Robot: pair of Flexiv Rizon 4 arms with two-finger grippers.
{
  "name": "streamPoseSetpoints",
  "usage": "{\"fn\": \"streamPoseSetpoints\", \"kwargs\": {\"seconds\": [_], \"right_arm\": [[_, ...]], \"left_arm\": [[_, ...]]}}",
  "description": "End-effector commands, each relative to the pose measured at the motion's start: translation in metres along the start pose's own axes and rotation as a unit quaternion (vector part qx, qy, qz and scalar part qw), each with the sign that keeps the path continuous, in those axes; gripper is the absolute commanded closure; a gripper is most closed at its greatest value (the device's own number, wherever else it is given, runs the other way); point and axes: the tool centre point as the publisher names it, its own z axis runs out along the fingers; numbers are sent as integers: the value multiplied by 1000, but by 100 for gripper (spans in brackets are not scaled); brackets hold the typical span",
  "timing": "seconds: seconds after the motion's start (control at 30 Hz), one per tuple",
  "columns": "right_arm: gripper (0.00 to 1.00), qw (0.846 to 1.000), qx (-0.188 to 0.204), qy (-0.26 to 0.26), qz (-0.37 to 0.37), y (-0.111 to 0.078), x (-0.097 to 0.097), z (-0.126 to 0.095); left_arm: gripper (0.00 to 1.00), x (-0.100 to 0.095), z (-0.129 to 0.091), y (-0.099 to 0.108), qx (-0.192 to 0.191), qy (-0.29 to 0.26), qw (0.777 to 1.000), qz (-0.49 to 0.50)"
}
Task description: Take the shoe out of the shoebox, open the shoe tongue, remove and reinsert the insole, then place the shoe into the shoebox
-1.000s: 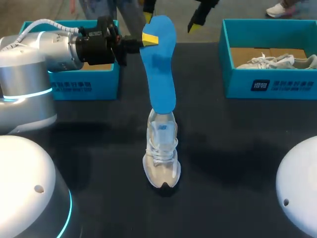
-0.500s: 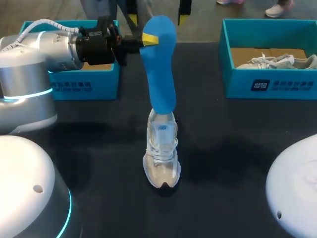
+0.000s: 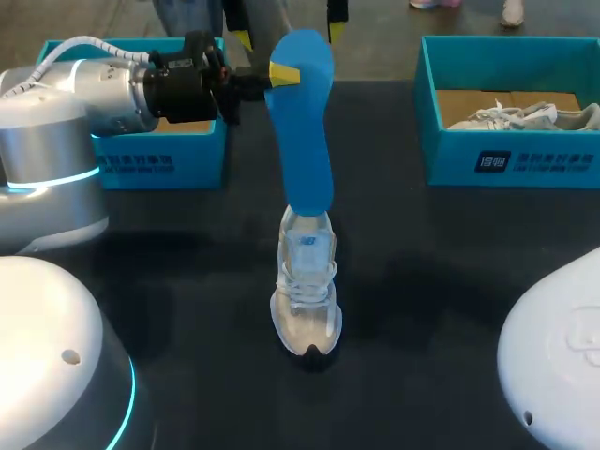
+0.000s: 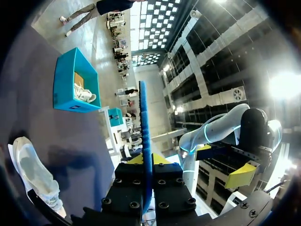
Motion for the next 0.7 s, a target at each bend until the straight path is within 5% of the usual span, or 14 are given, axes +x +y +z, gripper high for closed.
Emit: {"fn": "streamPoseSetpoints", "kwargs": {"seconds": [0.03,0.7], "right_arm": [[0,1000,-4,3,2,-1,-2,0],[0,1000,-3,4,3,-1,-5,0]], "left_arm": [[100,0,0,1,0,-1,1000,0],[100,0,0,1,0,-1,1000,0]]}}
